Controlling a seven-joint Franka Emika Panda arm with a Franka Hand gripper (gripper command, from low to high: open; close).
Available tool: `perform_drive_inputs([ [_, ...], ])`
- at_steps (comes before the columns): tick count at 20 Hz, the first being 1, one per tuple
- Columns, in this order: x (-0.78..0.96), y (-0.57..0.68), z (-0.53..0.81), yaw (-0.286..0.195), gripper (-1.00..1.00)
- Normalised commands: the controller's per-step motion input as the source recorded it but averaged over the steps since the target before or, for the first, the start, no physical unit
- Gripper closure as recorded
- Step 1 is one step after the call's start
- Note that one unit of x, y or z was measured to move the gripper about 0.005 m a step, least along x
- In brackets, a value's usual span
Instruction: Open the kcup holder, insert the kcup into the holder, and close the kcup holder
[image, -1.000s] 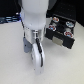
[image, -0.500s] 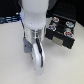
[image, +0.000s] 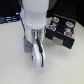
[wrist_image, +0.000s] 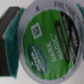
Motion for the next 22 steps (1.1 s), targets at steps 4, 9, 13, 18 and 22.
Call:
perform_drive_inputs([
  [4, 0.05, 0.21, 0.47, -0.015, 1.0],
  [9, 0.07, 0.29, 0.62, -0.006, 1.0],
  [13, 0.03, 0.47, 0.81, 0.05, 1.0],
  [18, 0.02, 0.47, 0.78, 0.05, 1.0],
  [22, -0.01, 0.49, 0.71, 0.074, 1.0],
])
